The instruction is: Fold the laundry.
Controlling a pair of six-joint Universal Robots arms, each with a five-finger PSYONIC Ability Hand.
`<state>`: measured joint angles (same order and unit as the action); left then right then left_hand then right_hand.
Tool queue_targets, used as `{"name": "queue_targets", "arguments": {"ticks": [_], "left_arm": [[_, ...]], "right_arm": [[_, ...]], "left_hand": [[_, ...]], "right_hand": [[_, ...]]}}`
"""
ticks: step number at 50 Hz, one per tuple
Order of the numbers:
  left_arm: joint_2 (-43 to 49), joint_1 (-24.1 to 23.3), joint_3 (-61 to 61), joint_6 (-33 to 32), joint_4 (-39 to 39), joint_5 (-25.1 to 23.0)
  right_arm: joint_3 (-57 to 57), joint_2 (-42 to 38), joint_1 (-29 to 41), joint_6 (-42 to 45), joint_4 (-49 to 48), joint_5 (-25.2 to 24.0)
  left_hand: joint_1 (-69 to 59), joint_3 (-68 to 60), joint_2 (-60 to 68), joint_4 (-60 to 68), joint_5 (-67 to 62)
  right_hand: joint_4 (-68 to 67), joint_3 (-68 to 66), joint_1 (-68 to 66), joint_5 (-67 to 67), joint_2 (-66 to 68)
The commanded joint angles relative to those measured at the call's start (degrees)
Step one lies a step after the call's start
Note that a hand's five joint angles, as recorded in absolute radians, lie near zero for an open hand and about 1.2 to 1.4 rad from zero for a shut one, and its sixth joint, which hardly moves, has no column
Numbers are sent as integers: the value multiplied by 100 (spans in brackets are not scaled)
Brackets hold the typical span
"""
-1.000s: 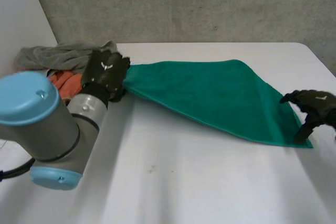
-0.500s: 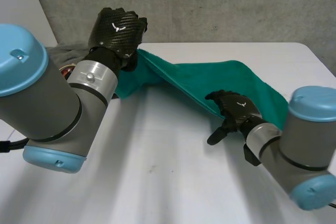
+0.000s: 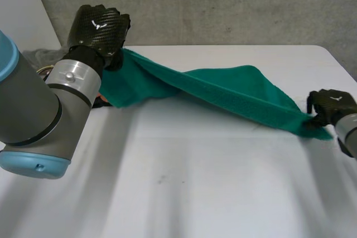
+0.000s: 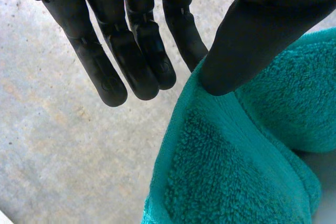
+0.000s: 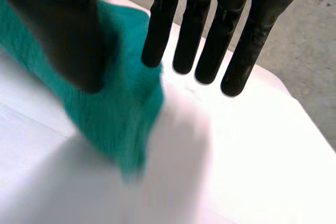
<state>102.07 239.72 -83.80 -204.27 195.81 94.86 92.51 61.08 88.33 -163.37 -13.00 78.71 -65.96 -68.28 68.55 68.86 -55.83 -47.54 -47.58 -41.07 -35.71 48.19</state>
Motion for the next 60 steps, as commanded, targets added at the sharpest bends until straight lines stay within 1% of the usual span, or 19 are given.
{"name": "queue_targets", "arguments": {"ticks": [1,6,9,10,13,17,20,22,24,28,31,35,38,43,46,51,54,57,60], "left_arm": [[15,40,-207,2,1,-3],[24,31,-435,-34,-25,-11],[15,22,-654,-51,-148,-20],[6,22,-707,-60,-192,-20],[-46,31,-953,-86,-516,-20],[-152,127,-1287,-489,-1175,-29],[-249,207,-1656,-1104,-1790,-29],[-354,207,-2006,-1604,-2307,-11],[-450,198,-2236,-1860,-2642,-3],[-880,154,-2824,-2195,-3354,-29],[-1048,145,-2931,-2205,-3356,-29],[-1075,145,-2809,-2205,-3120,-90],[-970,163,-2607,-2169,-2619,-213],[160,163,-1950,-2231,-1259,-223],[637,163,-1509,-2248,-896,-205],[1665,189,78,-2362,-605,-21],[1921,215,994,-2450,-553,138],[2036,242,2120,-2530,-176,261],[2019,260,2938,-2512,649,270]], "right_arm": [[-66,17,-290,288,368,-347],[-49,70,-413,376,623,-620],[-49,377,-501,797,895,-901],[-40,630,-571,1155,1157,-1032],[-49,940,-694,1745,1615,-1130],[48,1527,-1054,3184,2694,-1183],[118,1748,-1221,3933,3258,-1139],[180,1933,-1353,4567,3926,-1113],[241,2161,-1432,5101,4592,-1069],[452,2425,-1705,5772,5474,-1068],[549,2470,-1941,5983,5659,-1174],[619,2408,-1925,5931,5310,-1244],[619,2347,-1802,5616,4818,-1209],[365,1653,-1170,4605,3842,-1165],[-20,1285,-741,4227,3377,-964],[-1075,695,-89,3813,2646,-279],[-1908,467,315,3559,1981,55],[-2473,422,492,3365,1268,153],[-2931,474,588,2944,29,180]], "left_hand": [[-1404,-1172,1145,1114,-1417],[-1404,-1172,1145,1114,-1417],[-1404,-1172,1145,1114,-1417],[-1404,-1172,1145,1114,-1417],[-1404,-1172,1145,1114,-1417],[-1404,-1172,1145,1114,-1417],[-1404,-1172,1145,1114,-1417],[-1404,-1172,1145,1114,-1417],[-1404,-1172,1145,1114,-1417],[-1404,-1172,1145,1114,-1417],[-1404,-1172,1145,1114,-1417],[-1404,-1172,1145,1114,-1417],[-1404,-1172,1145,1114,-1417],[-1404,-1172,1145,1114,-1417],[-1404,-1172,1145,1114,-1417],[-1404,-1172,1145,1114,-1417],[-1404,-1172,1145,1114,-1417],[-1404,-1172,1145,1114,-1417],[-1404,-1172,1145,1114,-1417]], "right_hand": [[-3246,-3242,-3893,-3429,3181],[-3246,-3242,-3893,-3429,3181],[-3246,-3242,-3893,-3429,3181],[-3246,-3242,-3893,-3429,3181],[-3246,-3242,-3893,-3429,3181],[-3246,-3242,-3893,-3429,3181],[-3246,-3242,-3893,-3429,3181],[-3246,-3242,-3893,-3429,3181],[-3246,-3242,-3893,-3429,3181],[-3246,-3242,-3893,-3429,3181],[-3246,-3242,-3893,-3429,3181],[-3246,-3242,-3893,-3429,3181],[-3246,-3242,-3893,-3429,3181],[-3246,-3242,-3893,-3429,3181],[-3246,-3242,-3893,-3429,3181],[-3246,-3242,-3893,-3429,3181],[-3246,-3242,-3893,-3429,3181],[-3246,-3242,-3893,-3429,3181],[-3246,-3242,-3893,-3429,3181]]}}
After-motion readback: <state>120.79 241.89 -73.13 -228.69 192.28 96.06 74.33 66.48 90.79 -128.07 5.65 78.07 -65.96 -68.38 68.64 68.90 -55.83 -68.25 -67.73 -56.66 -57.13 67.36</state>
